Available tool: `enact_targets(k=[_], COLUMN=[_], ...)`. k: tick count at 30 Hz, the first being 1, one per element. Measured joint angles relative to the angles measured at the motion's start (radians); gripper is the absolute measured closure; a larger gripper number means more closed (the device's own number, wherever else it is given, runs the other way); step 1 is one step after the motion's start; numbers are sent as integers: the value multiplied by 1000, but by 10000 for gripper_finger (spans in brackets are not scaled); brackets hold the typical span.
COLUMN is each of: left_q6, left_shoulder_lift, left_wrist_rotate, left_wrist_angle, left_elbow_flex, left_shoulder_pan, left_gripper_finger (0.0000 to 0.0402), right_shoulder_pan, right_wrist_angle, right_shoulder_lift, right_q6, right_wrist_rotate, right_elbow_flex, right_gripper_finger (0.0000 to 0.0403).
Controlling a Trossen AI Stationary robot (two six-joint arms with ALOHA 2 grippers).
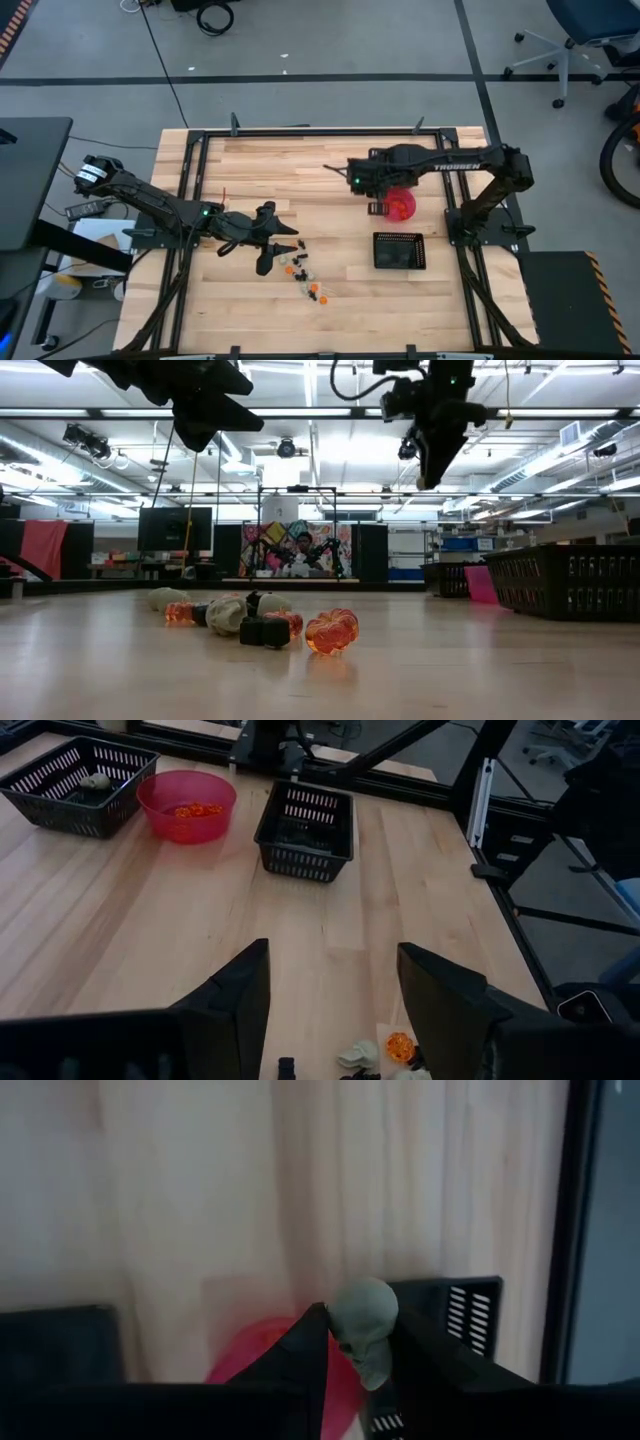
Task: Sort Halloween decoration
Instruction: Put the white skull toy into the top black bin
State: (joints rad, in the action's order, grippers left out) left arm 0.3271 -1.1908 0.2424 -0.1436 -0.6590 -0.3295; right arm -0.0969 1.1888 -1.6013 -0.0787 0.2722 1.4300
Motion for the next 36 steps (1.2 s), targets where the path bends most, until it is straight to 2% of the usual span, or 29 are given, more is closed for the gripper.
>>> enact_targets(k=[13,28,36], left_q6=[3,2,-2], left_shoulder_lift=[0,0,0], left_wrist_rotate=[0,0,0], left_wrist_angle=[-1,-1,-1], left_elbow_flex=[0,0,0], left_shoulder_pan=[0,0,0], left_gripper_finger=[209,209,209], right_shoulder_pan=[-196,-397,-471], right_wrist_angle=[0,-84,-116], right_shoulder_lift=[3,3,1], right_q6=[-86,-160,-169], right_wrist_rotate=[-7,-129,-143], right_elbow_flex=[0,-4,-86], right_gripper_finger=[307,307,307])
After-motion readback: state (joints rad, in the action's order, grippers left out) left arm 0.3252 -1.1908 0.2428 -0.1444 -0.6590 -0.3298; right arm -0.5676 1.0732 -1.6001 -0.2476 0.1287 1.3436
